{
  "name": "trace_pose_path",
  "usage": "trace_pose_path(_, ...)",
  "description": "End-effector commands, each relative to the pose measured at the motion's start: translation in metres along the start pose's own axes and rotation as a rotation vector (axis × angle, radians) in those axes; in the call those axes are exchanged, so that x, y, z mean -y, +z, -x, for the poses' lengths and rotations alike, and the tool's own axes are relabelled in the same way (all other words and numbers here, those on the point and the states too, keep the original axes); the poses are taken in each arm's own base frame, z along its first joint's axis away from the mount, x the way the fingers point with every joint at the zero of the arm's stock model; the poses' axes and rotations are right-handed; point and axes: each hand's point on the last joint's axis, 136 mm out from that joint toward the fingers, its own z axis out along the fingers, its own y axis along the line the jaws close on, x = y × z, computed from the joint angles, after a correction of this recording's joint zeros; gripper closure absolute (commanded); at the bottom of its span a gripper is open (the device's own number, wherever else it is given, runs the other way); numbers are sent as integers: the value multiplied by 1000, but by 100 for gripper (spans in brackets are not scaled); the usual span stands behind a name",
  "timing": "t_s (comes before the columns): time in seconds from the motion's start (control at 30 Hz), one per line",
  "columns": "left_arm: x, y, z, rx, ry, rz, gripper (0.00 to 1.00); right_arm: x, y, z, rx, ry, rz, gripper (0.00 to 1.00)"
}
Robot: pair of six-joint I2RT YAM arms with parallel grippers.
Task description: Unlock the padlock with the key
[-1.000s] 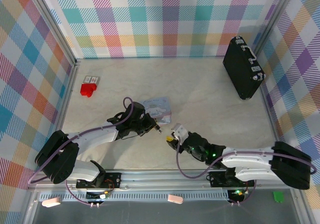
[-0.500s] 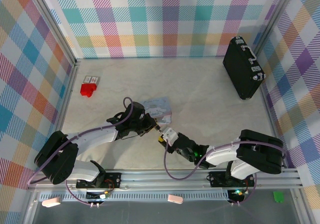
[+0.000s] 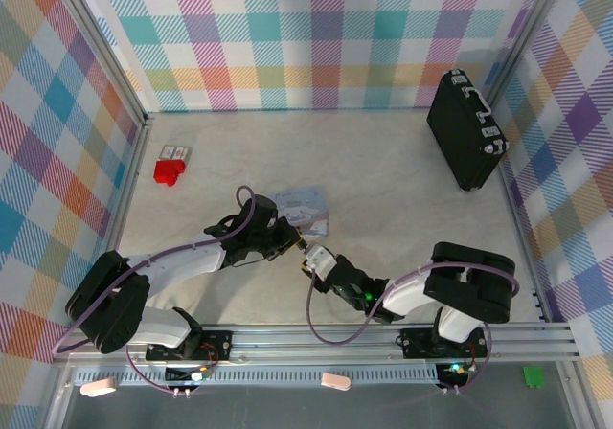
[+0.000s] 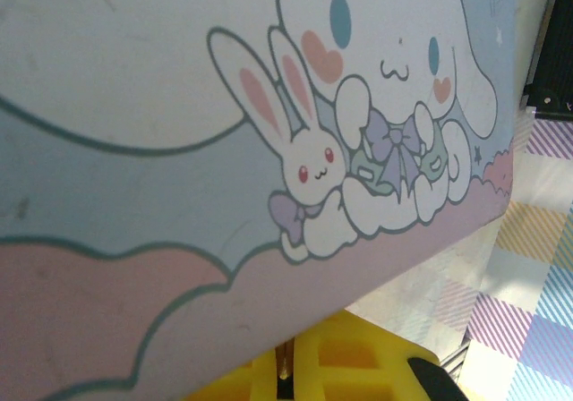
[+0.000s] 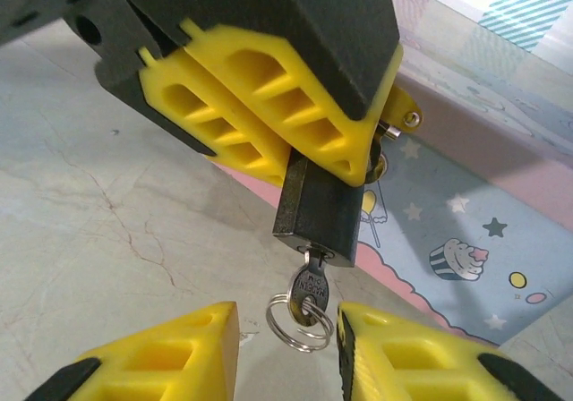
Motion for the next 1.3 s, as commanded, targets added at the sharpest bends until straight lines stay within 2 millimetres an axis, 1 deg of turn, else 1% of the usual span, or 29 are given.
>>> trace_pose_path(0.0, 19, -5, -3, -13, 34, -71, 100, 3, 5, 19, 68, 27, -45, 67)
trace_pose_path(0.17, 19, -3, -5, -20, 35, -70, 100, 6, 8, 16, 57, 32, -76, 72)
trace_pose_path(0.33, 19, -2, -6, -22, 36, -70, 100, 7, 10, 15, 50, 42, -83, 72)
trace_pose_path(0.47, 19, -2, -5, -21, 36, -72, 100, 8, 10, 14, 40, 37, -92, 74)
trace_pose_path(0.53, 21, -2, -5, -23, 38, -74, 100, 9, 10, 13, 42, 74, -93, 76)
trace_pose_path(1.07, 21, -1, -7, -27, 40, -77, 100, 8, 13, 7, 5, 151, -94, 85)
trace_pose_path(1.27, 23, 0, -7, -31, 45, -83, 100, 11, 12, 5, -2, 202, -100, 87)
